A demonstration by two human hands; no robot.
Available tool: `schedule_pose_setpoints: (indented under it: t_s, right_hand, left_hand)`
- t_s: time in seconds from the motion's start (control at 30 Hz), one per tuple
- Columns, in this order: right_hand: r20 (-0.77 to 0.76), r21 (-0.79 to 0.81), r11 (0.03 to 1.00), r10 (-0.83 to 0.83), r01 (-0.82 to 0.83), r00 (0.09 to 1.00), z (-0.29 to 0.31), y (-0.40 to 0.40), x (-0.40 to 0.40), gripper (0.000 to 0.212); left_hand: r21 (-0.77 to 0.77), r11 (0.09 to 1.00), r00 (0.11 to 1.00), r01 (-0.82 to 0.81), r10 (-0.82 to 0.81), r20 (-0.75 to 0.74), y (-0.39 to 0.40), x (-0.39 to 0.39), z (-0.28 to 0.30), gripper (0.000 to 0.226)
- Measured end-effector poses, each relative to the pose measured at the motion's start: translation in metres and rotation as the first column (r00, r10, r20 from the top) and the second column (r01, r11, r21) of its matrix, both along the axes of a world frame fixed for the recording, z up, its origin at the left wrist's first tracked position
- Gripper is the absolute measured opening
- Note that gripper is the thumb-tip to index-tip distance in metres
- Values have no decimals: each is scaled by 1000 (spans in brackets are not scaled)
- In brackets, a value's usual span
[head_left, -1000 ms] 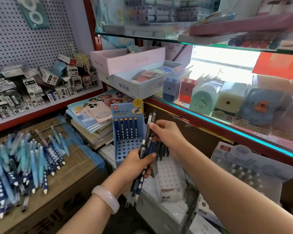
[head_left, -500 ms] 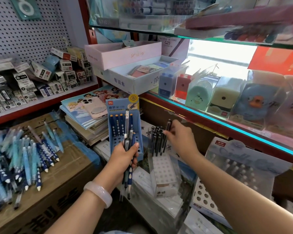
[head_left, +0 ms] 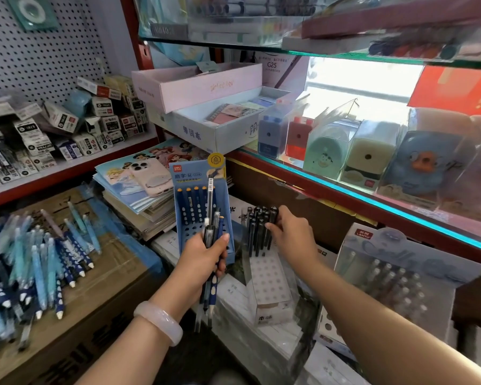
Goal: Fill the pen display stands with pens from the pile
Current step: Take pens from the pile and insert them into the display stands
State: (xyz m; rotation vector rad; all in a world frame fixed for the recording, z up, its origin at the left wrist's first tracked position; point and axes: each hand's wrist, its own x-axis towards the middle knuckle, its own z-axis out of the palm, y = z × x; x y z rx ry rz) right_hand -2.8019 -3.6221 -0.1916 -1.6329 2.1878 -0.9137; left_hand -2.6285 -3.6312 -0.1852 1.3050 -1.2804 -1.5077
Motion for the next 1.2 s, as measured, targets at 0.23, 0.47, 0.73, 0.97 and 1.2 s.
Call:
schedule_pose_setpoints:
  t_s: [0.23, 0.47, 0.73, 0.97, 1.2]
  right_hand:
    - [67, 52, 999, -1, -3, 998, 0, -2, -2, 23]
    - [48, 0, 1000, -5, 5, 999, 0, 2, 2, 21]
    - [-61, -38, 999, 32, -34, 998, 1, 0, 4, 18]
    - [-93, -3, 999, 41, -42, 995, 10, 1, 2, 22]
    - [641, -128, 988, 145, -82, 753, 52, -8, 27, 18]
  left_hand:
    - [-1, 1000, 1000, 4, -4, 8, 1, 0, 1, 17]
    - [-12, 1000, 1000, 8, -8, -10, 3, -1, 2, 19]
    - [-5, 1000, 1000, 17, -17, -13, 2, 0, 1, 18]
    - [-22, 997, 997, 73, -73, 24, 5, -2, 4, 17]
    - [-27, 971, 971, 237, -237, 16, 11, -6, 15, 16]
